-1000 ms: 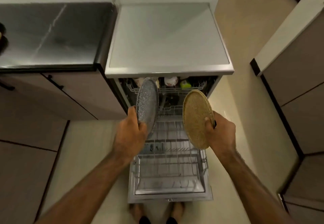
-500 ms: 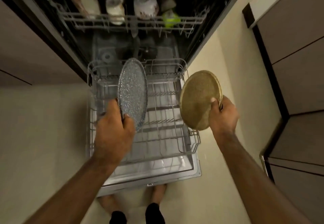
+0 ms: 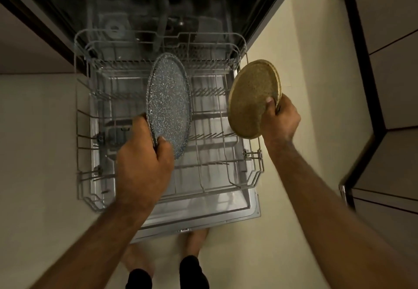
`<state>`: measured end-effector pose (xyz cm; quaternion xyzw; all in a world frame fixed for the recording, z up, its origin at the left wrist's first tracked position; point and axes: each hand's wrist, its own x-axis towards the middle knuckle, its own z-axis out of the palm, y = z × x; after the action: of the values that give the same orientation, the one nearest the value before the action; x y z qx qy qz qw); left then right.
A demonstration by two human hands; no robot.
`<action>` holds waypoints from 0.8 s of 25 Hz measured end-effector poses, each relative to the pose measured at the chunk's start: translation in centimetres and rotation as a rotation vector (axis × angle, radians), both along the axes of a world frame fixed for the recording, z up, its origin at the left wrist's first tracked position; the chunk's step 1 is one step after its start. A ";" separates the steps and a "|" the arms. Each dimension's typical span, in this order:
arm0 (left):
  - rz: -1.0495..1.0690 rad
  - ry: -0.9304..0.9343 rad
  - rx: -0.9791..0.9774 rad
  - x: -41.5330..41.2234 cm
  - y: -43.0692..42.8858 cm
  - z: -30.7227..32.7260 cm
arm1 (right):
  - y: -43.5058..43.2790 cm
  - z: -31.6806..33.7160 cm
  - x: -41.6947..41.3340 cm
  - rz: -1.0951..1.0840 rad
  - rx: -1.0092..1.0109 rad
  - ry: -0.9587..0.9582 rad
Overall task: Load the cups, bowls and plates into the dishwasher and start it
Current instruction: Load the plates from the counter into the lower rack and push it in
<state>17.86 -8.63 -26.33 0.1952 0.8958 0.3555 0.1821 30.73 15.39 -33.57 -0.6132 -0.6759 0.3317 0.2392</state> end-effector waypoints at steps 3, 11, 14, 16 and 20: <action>-0.007 0.002 0.022 0.2 0.7 -0.5 | 0.3 -1.2 -0.3 -0.012 -0.011 0.004; -0.018 -0.020 0.029 0.9 1.6 -1.6 | 0.2 -3.9 -0.7 0.043 -0.119 0.045; -0.017 -0.029 0.015 1.3 1.7 -1.7 | 0.8 -4.2 -0.4 0.088 -0.074 -0.031; -0.014 -0.036 0.026 1.6 1.8 -1.8 | 1.1 -4.4 -0.1 0.119 -0.071 -0.081; -0.019 -0.040 0.062 2.0 1.9 -2.2 | 1.2 -4.4 0.4 0.180 -0.121 -0.137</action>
<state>19.83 -6.68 -28.56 0.2023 0.8786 0.3852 0.1970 31.17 16.58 -37.94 -0.5847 -0.7215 0.3495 0.1243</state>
